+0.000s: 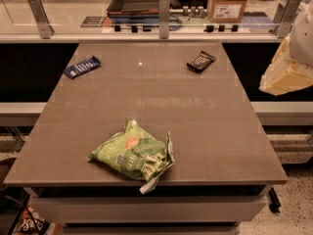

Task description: Move green jalapeno chip bag near rxbar blueberry

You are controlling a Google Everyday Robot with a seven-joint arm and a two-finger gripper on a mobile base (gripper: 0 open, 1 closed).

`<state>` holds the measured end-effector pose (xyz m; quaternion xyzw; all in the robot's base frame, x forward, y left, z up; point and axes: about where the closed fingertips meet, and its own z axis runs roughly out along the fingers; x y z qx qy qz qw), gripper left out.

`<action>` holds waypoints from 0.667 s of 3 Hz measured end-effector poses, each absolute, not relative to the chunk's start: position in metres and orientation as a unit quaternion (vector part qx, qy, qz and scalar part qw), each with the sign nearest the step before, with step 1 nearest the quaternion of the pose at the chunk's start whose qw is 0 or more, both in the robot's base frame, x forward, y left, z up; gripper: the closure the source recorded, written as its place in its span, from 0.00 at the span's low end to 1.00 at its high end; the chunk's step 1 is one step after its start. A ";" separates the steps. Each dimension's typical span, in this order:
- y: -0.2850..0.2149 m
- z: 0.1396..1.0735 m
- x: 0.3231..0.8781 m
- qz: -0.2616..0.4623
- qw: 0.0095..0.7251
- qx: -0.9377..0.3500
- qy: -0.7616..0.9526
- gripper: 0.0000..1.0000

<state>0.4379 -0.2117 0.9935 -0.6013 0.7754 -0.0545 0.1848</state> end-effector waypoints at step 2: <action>-0.211 0.996 0.438 -0.057 0.188 -0.601 0.775 0.81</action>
Offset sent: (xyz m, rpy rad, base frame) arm 0.0000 0.0000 0.0000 0.0000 0.0000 0.0000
